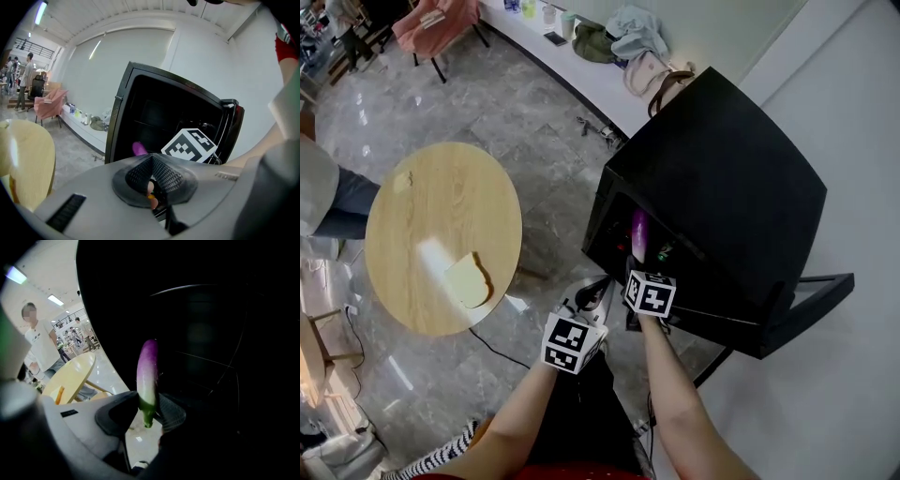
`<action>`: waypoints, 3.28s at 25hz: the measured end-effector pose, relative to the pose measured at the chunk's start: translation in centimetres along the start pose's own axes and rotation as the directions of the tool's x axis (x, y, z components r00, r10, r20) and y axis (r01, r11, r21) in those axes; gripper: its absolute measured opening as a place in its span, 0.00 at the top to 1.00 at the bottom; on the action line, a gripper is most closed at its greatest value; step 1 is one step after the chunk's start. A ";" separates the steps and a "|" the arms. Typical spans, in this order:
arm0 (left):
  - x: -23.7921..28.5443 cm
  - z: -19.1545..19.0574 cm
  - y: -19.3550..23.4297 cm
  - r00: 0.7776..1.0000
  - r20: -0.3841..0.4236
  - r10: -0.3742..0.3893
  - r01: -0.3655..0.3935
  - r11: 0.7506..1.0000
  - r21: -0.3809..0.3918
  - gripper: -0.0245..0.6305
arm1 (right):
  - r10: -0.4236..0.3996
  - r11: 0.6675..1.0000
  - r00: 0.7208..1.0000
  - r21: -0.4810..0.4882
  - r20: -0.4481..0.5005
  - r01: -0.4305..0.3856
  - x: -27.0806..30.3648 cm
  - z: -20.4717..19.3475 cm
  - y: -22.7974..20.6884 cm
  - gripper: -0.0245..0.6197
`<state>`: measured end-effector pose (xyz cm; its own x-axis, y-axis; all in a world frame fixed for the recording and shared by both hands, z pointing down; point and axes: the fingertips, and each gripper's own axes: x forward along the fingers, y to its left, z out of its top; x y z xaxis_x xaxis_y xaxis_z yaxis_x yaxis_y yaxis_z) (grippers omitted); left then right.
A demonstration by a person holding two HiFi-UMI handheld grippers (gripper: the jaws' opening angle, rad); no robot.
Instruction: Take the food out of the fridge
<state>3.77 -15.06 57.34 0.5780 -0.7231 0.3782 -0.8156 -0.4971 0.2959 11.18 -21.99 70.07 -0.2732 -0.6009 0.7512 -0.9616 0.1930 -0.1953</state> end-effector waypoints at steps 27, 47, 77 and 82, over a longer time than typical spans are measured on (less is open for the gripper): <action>-5.2 4.8 -4.7 0.999 0.013 -0.036 0.035 0.993 0.109 0.96 | 0.147 0.989 0.986 0.008 0.074 -0.148 -12.4 0.7 4.2 0.75; -10.2 6.2 -7.6 0.996 0.042 -0.081 0.076 0.991 0.111 0.96 | 0.265 0.964 0.952 -0.061 0.154 -0.259 -22.9 1.2 7.6 0.75; -25.5 5.6 5.0 0.879 0.198 0.433 -0.418 0.901 -0.116 0.96 | 0.637 0.701 0.767 -0.361 -0.068 -0.615 -19.7 2.2 29.3 0.75; -27.4 5.1 7.9 0.838 0.200 0.508 -0.481 0.860 -0.169 0.96 | 0.654 0.668 0.746 -0.369 -0.125 -0.647 -17.5 1.9 32.4 0.75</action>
<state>-18.65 -1.59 44.83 0.0646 -0.9543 0.2919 -0.9753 0.0015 0.2207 -15.21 -6.69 49.46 -0.8290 -0.2251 0.5120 -0.4551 0.8036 -0.3836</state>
